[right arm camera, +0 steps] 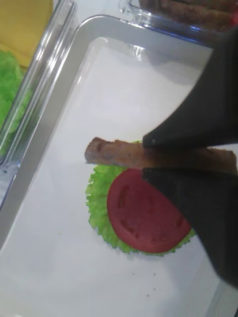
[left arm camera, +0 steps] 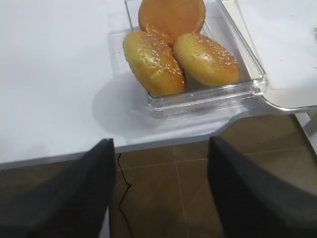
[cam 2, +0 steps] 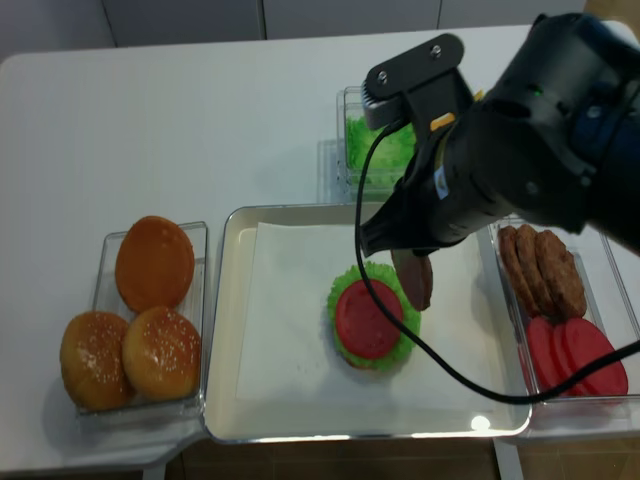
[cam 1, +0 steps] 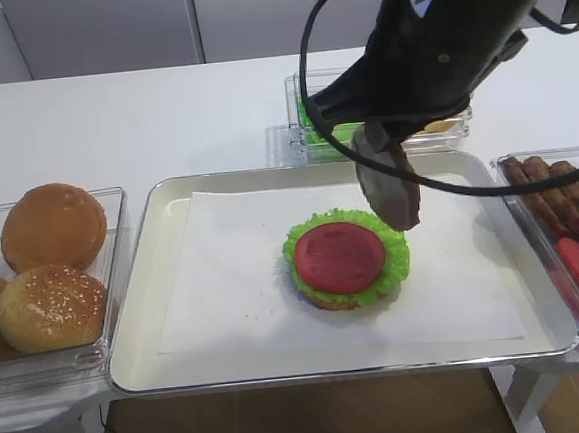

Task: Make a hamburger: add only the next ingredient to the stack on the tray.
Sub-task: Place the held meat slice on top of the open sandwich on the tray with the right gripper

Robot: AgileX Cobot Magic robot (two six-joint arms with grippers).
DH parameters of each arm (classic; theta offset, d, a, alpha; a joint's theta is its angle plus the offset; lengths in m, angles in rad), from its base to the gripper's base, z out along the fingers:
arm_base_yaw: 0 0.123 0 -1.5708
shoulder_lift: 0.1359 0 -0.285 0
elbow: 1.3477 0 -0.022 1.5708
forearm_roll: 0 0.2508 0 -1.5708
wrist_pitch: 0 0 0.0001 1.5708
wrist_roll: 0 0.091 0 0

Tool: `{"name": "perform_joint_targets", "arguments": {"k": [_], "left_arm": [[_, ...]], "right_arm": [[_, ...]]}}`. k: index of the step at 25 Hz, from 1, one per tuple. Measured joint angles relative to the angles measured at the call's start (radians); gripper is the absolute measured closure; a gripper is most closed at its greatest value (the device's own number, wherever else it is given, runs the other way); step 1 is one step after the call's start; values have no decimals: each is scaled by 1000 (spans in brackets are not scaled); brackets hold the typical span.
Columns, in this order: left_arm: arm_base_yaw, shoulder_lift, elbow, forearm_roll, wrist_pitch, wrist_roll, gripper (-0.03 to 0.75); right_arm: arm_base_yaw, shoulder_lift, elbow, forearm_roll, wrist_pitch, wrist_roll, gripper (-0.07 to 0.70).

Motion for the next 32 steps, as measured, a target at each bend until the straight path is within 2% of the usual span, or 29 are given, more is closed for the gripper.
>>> {"name": "perform_joint_targets", "arguments": {"k": [13,32], "left_arm": [[0,0,0,0,0,0,274],[0,0,0,0,0,0,274]], "right_arm": [[0,97,0,0,-38,-42,549],[0,97,0,-13,-42,-60,549]]}}
